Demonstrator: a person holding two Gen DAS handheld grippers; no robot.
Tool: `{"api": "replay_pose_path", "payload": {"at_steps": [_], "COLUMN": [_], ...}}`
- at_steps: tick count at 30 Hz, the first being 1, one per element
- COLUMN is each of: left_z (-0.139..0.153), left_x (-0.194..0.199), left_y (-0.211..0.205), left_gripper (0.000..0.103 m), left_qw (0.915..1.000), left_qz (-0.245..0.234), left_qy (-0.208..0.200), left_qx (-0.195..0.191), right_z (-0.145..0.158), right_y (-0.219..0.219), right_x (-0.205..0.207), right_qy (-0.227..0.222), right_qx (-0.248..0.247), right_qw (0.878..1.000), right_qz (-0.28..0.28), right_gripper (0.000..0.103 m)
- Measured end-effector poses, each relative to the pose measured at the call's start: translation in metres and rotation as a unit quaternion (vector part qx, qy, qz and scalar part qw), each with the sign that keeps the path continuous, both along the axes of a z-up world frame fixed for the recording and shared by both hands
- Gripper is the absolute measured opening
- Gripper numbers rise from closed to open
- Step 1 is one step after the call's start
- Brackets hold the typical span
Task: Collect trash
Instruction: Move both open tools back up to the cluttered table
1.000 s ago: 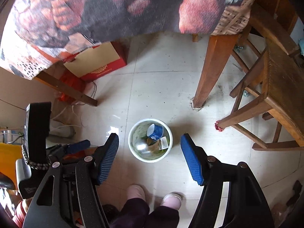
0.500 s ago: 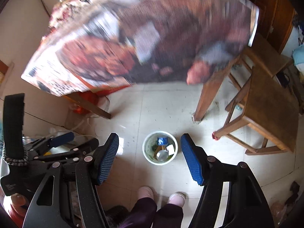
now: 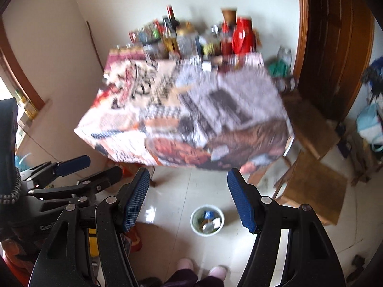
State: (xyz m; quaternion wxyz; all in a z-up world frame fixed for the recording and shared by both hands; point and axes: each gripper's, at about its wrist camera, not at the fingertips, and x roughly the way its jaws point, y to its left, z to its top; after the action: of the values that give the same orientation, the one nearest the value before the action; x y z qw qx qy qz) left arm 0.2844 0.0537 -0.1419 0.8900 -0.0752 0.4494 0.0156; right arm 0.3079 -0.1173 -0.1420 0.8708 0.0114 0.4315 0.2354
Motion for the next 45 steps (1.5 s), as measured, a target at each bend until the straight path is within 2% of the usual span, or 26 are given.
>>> {"api": "replay_pose_path", "payload": {"at_steps": [7, 13, 14, 17, 22, 27, 38, 45], "left_z": [0.091, 0.129, 0.133, 0.139, 0.141, 0.137, 0.14, 0.14], "left_x": [-0.027, -0.043, -0.045, -0.042, -0.025, 0.008, 0.132, 0.189], "left_y": [0.02, 0.027, 0.027, 0.029, 0.031, 0.03, 0.016, 0.014], "left_gripper": [0.073, 0.082, 0.083, 0.086, 0.087, 0.087, 0.087, 0.087], "left_qw": [0.9955, 0.9869, 0.9852, 0.9823, 0.9811, 0.9819, 0.9829, 0.9799], "left_qz": [-0.009, -0.023, -0.025, -0.031, -0.037, -0.027, 0.033, 0.081], "left_qy": [-0.094, -0.159, -0.168, -0.184, -0.189, -0.186, -0.18, -0.181], "left_qx": [0.002, 0.017, 0.018, 0.018, 0.021, 0.024, 0.019, 0.023], "right_z": [0.075, 0.108, 0.112, 0.118, 0.115, 0.107, 0.114, 0.11], "right_y": [-0.005, -0.007, -0.007, -0.009, -0.007, -0.008, -0.022, -0.018], "right_x": [-0.023, -0.035, -0.036, -0.037, -0.018, 0.019, 0.131, 0.196], "right_qy": [-0.075, -0.133, -0.143, -0.162, -0.159, -0.157, -0.154, -0.148], "right_qx": [0.02, 0.037, 0.039, 0.046, 0.044, 0.042, 0.041, 0.032], "right_qw": [0.996, 0.987, 0.985, 0.981, 0.981, 0.982, 0.986, 0.988], "right_qz": [-0.043, -0.077, -0.084, -0.097, -0.103, -0.093, -0.037, 0.013], "right_gripper": [0.067, 0.069, 0.072, 0.079, 0.079, 0.079, 0.079, 0.079]}}
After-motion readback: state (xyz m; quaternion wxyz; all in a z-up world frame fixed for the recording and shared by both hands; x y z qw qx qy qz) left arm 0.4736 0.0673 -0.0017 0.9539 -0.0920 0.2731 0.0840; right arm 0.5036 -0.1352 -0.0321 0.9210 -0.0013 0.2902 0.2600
